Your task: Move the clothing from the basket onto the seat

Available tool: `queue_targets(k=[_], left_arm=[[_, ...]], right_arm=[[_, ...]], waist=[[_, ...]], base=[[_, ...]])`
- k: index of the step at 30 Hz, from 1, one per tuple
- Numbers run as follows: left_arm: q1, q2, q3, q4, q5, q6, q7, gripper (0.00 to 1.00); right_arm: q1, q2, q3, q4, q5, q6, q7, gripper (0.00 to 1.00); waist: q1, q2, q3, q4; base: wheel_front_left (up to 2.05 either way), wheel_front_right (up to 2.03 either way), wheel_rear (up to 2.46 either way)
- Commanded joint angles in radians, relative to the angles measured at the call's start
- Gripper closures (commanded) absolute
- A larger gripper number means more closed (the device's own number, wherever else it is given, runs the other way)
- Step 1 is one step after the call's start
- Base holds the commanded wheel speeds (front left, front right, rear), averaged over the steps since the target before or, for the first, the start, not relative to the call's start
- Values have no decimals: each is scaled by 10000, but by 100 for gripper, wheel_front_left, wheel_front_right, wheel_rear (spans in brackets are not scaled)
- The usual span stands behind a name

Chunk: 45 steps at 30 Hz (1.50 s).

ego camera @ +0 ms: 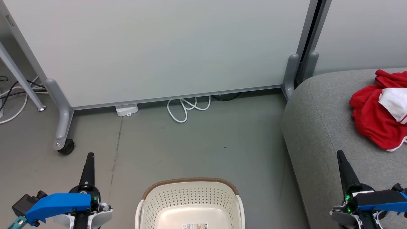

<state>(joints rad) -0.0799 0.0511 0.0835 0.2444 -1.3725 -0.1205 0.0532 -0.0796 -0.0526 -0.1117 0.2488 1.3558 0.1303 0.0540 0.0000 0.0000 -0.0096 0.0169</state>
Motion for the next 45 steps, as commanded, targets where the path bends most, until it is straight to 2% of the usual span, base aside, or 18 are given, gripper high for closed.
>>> queue_targets(k=[1, 31, 45], left_arm=[[-165, -1, 63, -35, -197, -71, 80, 100], [-349, -13, 334, 15, -2418, -144, 639, 100], [-339, -13, 332, 15, -2416, -122, 647, 100]], right_arm=[[-212, 12, -21, -72, 238, 7, 61, 100], [-358, 36, -36, -50, 2590, 7, 634, 100], [-343, 35, -34, -49, 2582, 7, 645, 100]], waist=[[0, 0, 5, -6], [0, 0, 125, -166], [0, 0, 127, -169]], base=[[0, 0, 0], [0, 0, 0], [0, 0, 0]])
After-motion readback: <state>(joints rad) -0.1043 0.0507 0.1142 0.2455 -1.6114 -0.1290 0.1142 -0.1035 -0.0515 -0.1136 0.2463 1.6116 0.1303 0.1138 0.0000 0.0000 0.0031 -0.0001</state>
